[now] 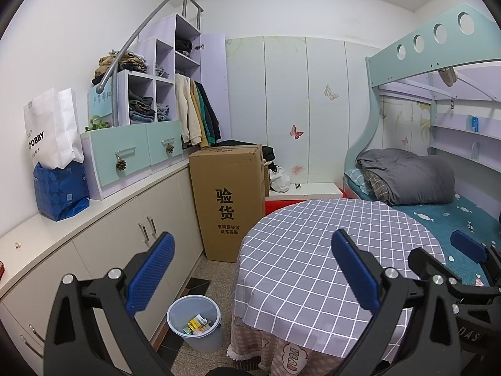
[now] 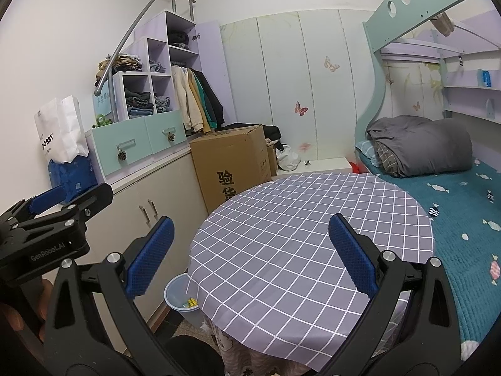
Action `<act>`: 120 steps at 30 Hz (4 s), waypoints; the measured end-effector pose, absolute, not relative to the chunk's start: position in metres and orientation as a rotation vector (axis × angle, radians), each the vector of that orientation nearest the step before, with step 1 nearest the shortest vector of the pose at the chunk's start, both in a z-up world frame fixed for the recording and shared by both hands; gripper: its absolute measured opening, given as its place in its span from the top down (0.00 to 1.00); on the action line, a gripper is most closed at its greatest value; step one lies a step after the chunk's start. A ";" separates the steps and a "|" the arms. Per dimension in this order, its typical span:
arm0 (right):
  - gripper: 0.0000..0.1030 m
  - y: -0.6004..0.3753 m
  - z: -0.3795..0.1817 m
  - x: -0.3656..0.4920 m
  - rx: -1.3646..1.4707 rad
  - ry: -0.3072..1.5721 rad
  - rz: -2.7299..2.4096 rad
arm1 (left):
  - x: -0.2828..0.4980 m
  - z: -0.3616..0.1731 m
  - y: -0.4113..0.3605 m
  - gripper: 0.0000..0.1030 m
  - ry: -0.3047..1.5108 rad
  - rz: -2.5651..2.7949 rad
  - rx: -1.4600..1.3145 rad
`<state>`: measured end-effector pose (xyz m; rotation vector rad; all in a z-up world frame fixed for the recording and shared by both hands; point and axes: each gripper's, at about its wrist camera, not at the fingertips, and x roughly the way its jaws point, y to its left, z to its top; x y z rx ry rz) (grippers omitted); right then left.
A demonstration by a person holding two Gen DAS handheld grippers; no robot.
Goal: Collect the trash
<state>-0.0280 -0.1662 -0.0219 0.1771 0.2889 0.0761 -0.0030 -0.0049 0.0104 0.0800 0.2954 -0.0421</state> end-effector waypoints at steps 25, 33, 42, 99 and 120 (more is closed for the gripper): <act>0.06 -0.167 -0.021 -0.026 0.181 0.297 0.081 | 0.000 0.008 -0.007 0.05 0.300 -0.045 0.083; 0.06 -0.171 -0.023 -0.024 0.187 0.303 0.084 | 0.001 0.007 -0.008 0.05 0.302 -0.043 0.084; 0.06 -0.172 -0.025 -0.024 0.191 0.310 0.087 | 0.000 0.003 -0.007 0.05 0.309 -0.039 0.085; 0.06 -0.179 -0.039 0.001 0.209 0.380 0.107 | 0.024 -0.012 -0.002 0.05 0.374 -0.037 0.092; 0.06 -0.203 -0.065 0.047 0.241 0.455 0.108 | 0.073 -0.033 -0.020 0.05 0.463 -0.008 0.130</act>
